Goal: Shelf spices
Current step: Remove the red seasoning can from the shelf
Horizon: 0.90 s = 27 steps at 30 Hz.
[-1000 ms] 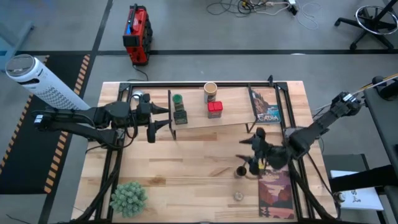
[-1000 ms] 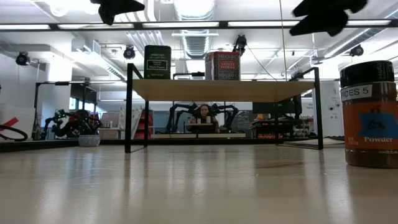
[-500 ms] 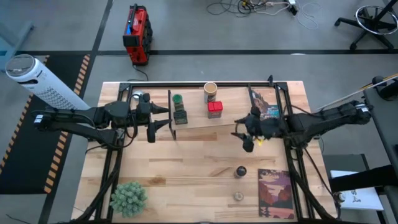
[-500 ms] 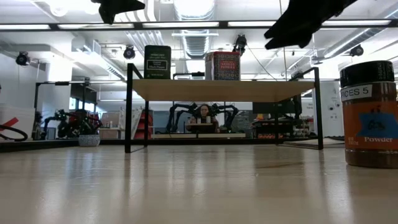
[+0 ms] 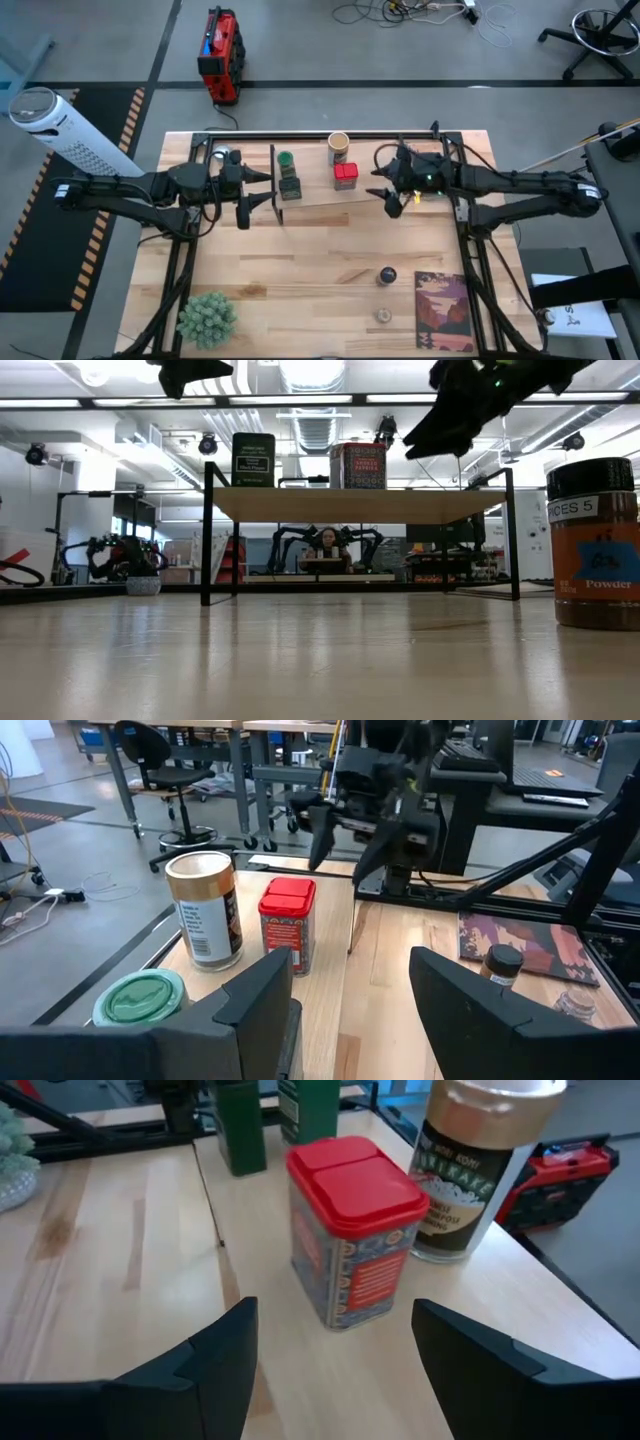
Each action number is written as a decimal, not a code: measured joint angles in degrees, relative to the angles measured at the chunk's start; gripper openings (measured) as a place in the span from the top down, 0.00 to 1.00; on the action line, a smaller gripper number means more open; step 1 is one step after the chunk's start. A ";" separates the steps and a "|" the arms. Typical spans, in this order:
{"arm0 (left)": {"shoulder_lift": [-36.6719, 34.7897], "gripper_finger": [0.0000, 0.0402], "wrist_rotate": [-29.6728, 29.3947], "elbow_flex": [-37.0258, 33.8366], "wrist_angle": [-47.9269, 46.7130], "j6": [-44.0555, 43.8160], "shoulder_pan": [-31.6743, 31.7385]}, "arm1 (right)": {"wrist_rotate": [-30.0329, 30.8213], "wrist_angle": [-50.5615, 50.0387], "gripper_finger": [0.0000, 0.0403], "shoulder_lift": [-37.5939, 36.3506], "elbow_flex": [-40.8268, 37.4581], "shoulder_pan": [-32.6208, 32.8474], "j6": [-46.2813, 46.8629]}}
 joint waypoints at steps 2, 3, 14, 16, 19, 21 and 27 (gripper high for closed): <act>0.00 0.52 0.01 0.00 -0.03 0.00 0.00 | -1.65 0.73 0.41 1.37 0.01 -1.59 -1.00; 0.00 0.52 0.00 0.00 -0.02 0.00 -0.01 | -2.09 1.10 0.40 2.03 0.06 -2.17 -1.71; 0.00 0.52 0.11 0.00 -1.99 -0.43 -0.01 | -7.50 2.83 0.36 9.61 5.94 -6.24 -7.88; 0.00 0.52 0.63 0.00 -2.31 -0.71 0.01 | -7.85 2.73 0.36 10.98 7.32 -6.65 -8.71; 0.00 0.52 1.53 0.00 -3.15 -1.56 -0.03 | -9.10 2.69 0.37 12.91 9.71 -7.25 -9.74; 0.00 0.52 1.57 0.00 -4.20 -2.14 -0.06 | -9.76 2.65 0.38 14.35 11.34 -7.43 -10.30; 0.00 0.52 1.57 -0.24 -4.94 -3.19 -0.43 | -11.27 -0.62 0.37 18.60 15.58 -7.52 -11.50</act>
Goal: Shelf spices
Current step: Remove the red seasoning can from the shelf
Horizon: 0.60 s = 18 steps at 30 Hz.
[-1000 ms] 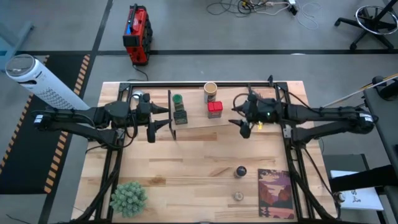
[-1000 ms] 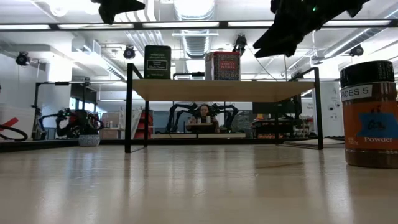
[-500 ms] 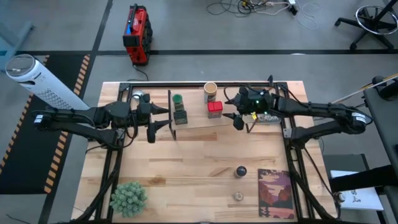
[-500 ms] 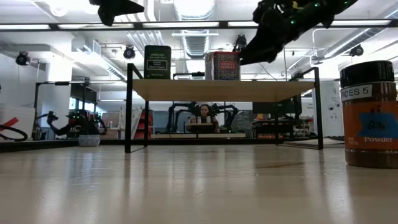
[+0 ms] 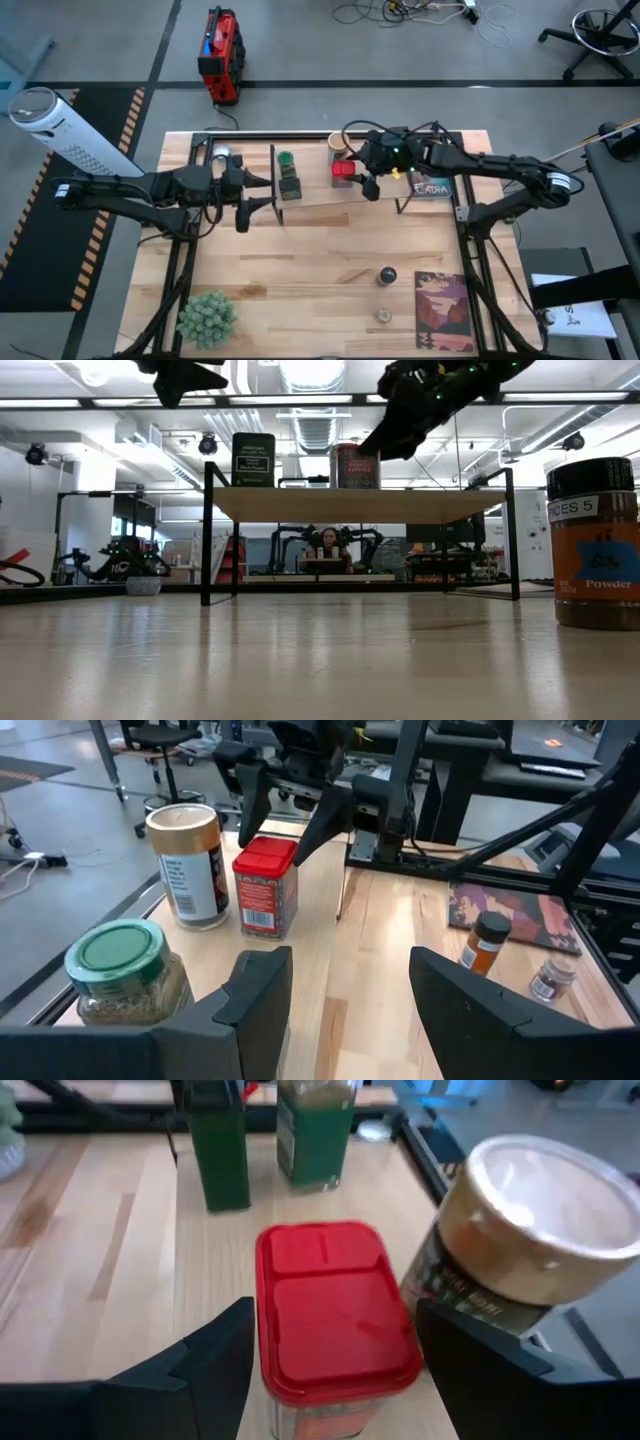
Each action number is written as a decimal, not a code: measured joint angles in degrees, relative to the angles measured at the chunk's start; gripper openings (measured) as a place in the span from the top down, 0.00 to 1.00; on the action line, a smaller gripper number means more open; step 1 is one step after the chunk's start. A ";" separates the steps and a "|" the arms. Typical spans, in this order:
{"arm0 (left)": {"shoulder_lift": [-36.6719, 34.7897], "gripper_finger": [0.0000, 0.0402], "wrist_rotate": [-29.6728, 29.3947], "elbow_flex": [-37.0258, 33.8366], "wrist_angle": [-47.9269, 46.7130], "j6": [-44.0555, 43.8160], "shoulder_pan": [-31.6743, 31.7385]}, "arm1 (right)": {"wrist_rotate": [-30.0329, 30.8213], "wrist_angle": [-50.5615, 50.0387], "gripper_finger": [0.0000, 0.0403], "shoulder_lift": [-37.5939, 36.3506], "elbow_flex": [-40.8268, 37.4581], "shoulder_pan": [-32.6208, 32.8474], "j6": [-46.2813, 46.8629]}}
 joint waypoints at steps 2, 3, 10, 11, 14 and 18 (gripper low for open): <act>0.01 0.52 0.00 -0.02 0.02 -0.19 -0.33 | -1.02 -0.69 0.36 1.27 0.90 0.01 -0.03; 0.01 0.52 0.00 -0.02 0.02 -0.24 -0.46 | -1.31 -0.67 0.36 1.83 1.36 0.01 0.04; 0.00 0.52 0.00 -0.04 0.02 -0.85 -1.44 | -2.86 -1.37 0.38 3.74 3.15 0.27 0.56; 0.00 0.52 0.00 -0.07 0.04 -0.87 -1.52 | -2.89 -1.41 0.38 3.78 3.17 0.30 0.58; 0.00 0.52 0.00 -0.07 0.04 -1.29 -1.53 | -2.91 -1.57 0.40 3.99 3.22 0.69 0.61; 0.00 0.52 -0.02 -0.09 0.09 -1.30 -1.53 | -2.89 -2.40 0.41 4.00 3.19 1.30 0.82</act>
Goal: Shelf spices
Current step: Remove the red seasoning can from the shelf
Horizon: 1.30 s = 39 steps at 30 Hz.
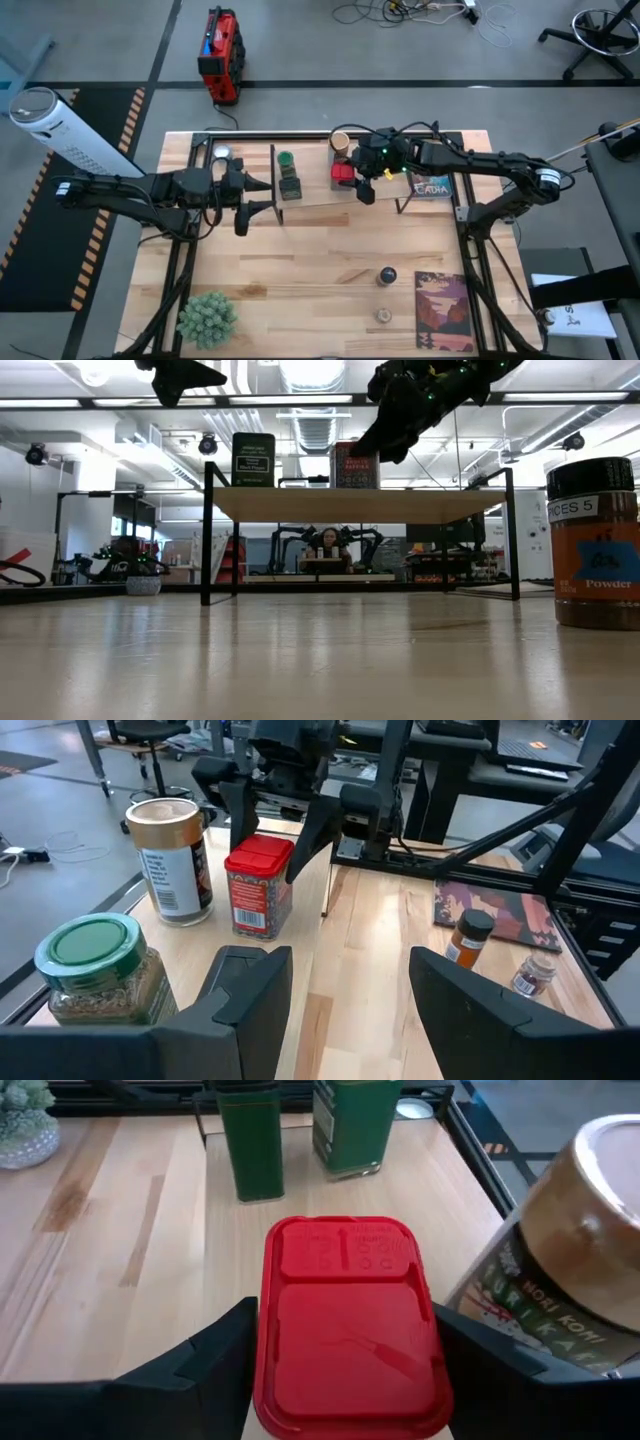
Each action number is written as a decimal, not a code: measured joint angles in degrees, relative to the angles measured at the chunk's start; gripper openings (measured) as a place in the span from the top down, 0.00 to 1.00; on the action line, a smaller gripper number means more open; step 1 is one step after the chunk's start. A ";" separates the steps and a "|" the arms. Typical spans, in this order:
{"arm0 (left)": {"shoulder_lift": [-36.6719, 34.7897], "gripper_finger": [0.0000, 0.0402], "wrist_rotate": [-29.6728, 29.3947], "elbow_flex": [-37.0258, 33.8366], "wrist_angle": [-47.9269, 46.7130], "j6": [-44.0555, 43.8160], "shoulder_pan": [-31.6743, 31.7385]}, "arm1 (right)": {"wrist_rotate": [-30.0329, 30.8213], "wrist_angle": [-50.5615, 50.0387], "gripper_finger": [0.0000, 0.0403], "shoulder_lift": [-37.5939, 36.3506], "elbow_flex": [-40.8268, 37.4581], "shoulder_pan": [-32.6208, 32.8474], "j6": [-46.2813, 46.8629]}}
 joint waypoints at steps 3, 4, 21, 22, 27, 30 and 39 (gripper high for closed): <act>0.01 0.52 0.00 0.00 0.26 0.01 0.00 | 0.05 -0.51 0.43 0.00 -0.02 0.30 0.47; 0.00 0.52 0.00 0.00 0.25 0.01 0.00 | 0.07 -0.55 0.43 0.00 -0.02 0.39 0.85; 0.01 0.52 -0.01 0.00 0.20 0.01 -1.01 | 0.49 -1.95 0.50 -0.11 -0.04 1.03 1.29; 0.01 0.52 -0.02 0.00 0.20 0.01 -1.01 | 0.55 -1.97 0.50 -0.11 -0.04 1.03 1.29; 0.00 0.52 -0.02 0.00 0.17 0.01 -1.01 | 0.61 -2.18 0.51 -0.20 -0.04 1.15 1.32; 0.00 0.52 -0.02 0.00 0.14 0.01 -1.01 | 0.67 -2.66 0.51 -0.69 -0.08 1.48 1.33; 0.00 0.52 -0.04 0.00 0.13 0.01 -1.01 | 1.67 -4.40 0.51 -4.14 -0.24 1.66 1.33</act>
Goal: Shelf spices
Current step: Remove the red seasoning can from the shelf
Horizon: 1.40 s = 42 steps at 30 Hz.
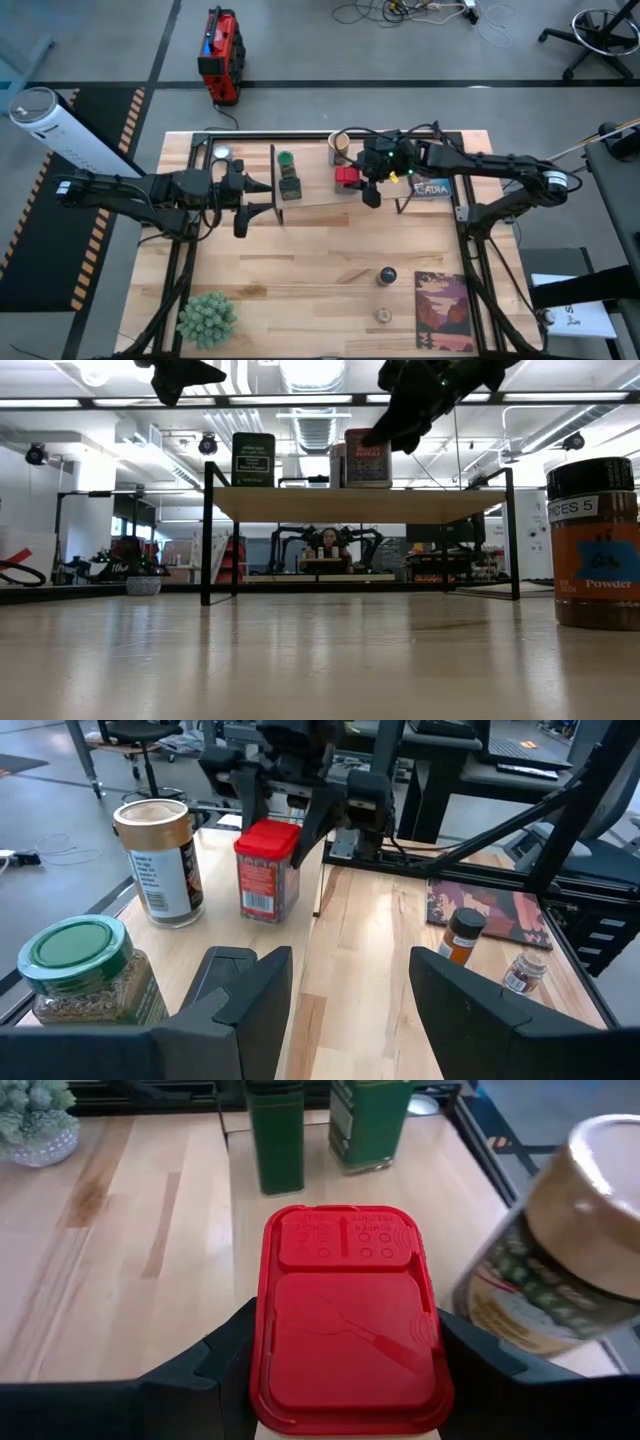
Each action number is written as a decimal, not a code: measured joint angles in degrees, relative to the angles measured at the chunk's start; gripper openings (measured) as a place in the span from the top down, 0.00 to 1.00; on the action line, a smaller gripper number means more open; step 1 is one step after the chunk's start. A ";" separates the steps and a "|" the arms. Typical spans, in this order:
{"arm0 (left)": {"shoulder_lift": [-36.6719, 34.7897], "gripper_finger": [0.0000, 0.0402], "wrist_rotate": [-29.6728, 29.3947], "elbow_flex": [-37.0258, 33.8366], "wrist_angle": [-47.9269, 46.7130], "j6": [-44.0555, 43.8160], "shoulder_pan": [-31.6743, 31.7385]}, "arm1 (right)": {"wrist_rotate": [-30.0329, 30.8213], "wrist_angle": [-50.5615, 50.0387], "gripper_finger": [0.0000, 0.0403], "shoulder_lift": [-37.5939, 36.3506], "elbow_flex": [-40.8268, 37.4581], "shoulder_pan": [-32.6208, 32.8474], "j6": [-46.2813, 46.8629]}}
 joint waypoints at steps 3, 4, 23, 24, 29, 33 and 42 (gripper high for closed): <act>0.00 0.52 0.00 0.00 0.00 0.00 0.00 | 0.65 -1.09 0.51 -0.94 0.00 0.22 0.23; 0.00 0.52 0.00 0.00 0.01 0.00 0.00 | 0.65 -1.45 0.51 -1.39 0.00 0.22 0.52; 0.02 0.52 -0.57 0.19 2.18 3.02 0.02 | 0.48 -3.65 0.51 -9.54 0.09 9.87 6.20; 0.00 0.52 -0.57 0.24 2.21 3.02 0.02 | 0.60 -3.60 0.51 -9.55 0.09 10.71 6.75; 0.02 0.52 -0.57 0.26 2.19 3.02 0.02 | 2.21 -3.58 0.51 -9.26 0.09 15.66 9.98; 0.02 0.52 -0.57 0.26 2.17 3.02 0.02 | 5.78 -3.71 0.51 -8.21 0.09 19.95 12.01; 0.00 0.52 -0.59 0.28 2.19 3.02 0.02 | 15.94 -2.81 0.51 -5.17 0.13 29.96 17.83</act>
